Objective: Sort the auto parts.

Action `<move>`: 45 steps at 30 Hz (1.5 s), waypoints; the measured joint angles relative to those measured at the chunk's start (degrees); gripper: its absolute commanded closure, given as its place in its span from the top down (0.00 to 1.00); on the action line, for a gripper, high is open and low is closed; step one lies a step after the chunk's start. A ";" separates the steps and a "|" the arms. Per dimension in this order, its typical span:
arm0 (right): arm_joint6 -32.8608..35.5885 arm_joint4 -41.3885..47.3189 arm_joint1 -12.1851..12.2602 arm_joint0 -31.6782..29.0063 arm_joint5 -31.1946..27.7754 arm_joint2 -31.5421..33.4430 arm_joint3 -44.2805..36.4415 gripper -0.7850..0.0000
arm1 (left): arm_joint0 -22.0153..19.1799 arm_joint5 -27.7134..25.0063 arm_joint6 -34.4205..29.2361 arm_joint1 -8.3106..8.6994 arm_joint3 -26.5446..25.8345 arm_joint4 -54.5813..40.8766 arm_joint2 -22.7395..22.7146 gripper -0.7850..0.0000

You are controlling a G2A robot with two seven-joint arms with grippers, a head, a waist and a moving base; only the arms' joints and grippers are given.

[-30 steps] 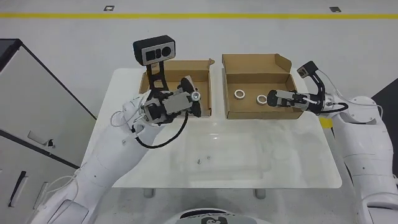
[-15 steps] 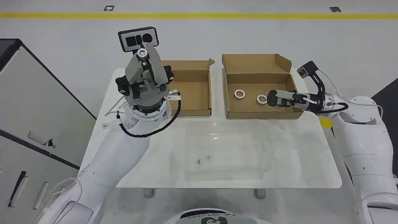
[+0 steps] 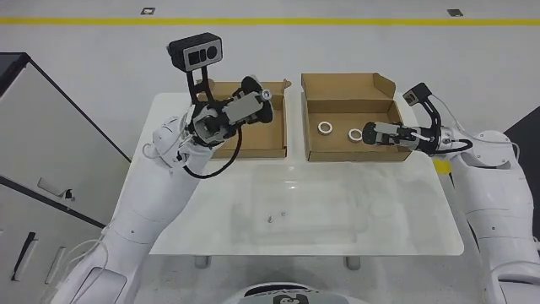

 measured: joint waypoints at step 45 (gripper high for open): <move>0.00 0.00 0.00 0.00 0.00 0.00 0.00 1.00 | 3.80 -0.22 -2.76 -1.99 -4.20 -9.32 -0.77 0.00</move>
